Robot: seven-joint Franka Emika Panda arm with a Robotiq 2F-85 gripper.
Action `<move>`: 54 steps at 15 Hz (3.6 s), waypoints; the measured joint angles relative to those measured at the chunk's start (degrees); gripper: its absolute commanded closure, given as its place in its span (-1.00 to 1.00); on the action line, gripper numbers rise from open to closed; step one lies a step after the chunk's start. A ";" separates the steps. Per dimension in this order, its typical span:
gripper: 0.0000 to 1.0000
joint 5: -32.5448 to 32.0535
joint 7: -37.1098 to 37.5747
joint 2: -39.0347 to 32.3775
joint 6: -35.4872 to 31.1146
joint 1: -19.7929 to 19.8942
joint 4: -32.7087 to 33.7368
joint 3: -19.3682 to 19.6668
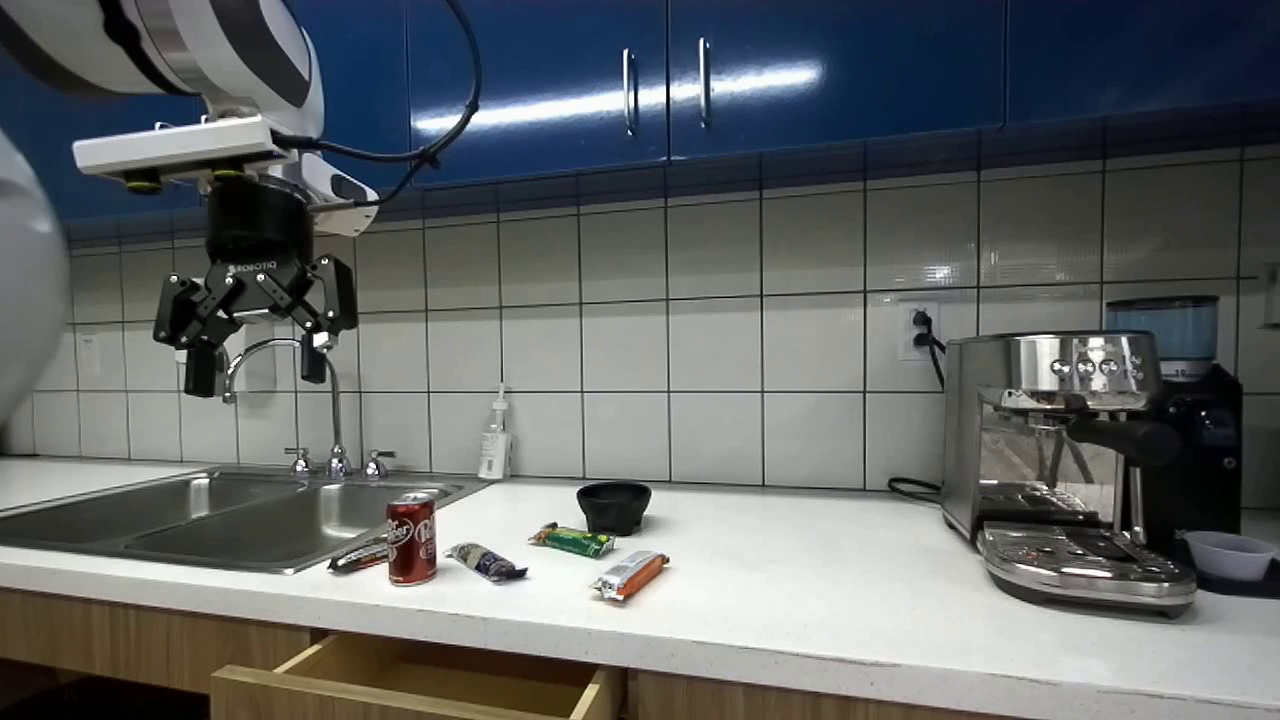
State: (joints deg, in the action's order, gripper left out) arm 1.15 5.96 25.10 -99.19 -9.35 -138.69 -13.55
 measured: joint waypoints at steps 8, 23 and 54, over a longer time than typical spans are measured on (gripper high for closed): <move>-1.00 0.21 3.01 -0.87 -7.64 -0.03 -2.14 0.08; -1.00 0.79 8.78 -8.14 -28.57 0.22 -11.30 1.47; -1.00 -4.51 11.49 -39.30 -44.62 1.87 -0.29 9.63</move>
State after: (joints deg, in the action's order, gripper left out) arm -3.36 17.45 -14.21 -143.80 -7.48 -138.98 -3.92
